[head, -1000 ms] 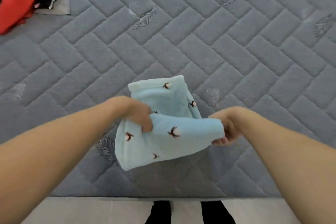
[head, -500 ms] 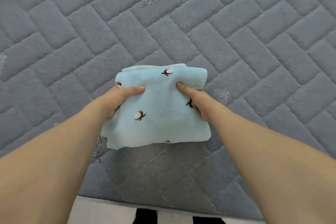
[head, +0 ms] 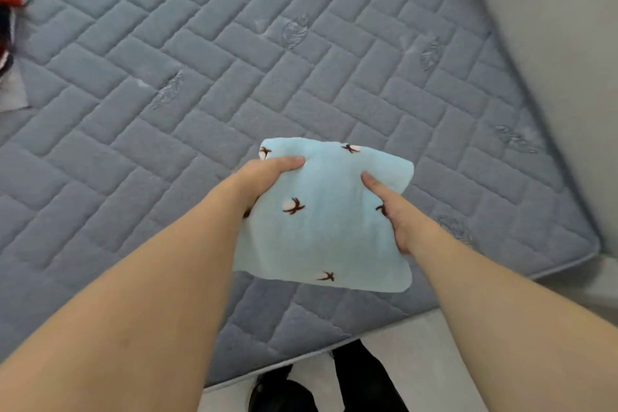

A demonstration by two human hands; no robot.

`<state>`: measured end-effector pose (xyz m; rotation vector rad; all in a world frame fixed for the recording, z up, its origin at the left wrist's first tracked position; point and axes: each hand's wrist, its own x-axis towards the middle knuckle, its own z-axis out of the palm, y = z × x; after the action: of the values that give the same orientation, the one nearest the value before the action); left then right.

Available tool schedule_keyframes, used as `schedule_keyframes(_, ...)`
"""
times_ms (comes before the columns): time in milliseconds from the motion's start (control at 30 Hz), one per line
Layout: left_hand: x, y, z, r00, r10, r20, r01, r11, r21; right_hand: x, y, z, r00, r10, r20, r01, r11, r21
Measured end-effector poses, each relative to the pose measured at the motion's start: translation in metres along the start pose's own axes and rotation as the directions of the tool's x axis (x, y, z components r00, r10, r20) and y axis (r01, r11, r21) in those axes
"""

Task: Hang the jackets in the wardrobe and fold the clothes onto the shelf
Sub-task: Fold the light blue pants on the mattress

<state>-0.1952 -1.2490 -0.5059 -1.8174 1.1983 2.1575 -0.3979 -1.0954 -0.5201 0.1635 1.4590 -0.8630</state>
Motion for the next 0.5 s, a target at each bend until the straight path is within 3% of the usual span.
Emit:
schedule_keyframes(233, -0.09, 0.051, 0.152, 0.961, 0.109, 0.254, -0.18, 0.944, 0.276, -0.169, 0.03, -0.108, 0.946, -0.183, -0.268, 0.252, 0.934, 0.254)
schedule_keyframes(500, -0.238, 0.047, 0.347, 0.816, 0.11, 0.568, -0.451, 0.735, 0.506, -0.369, 0.133, -0.205, 0.744, -0.241, -0.623, 0.596, 0.66, 0.457)
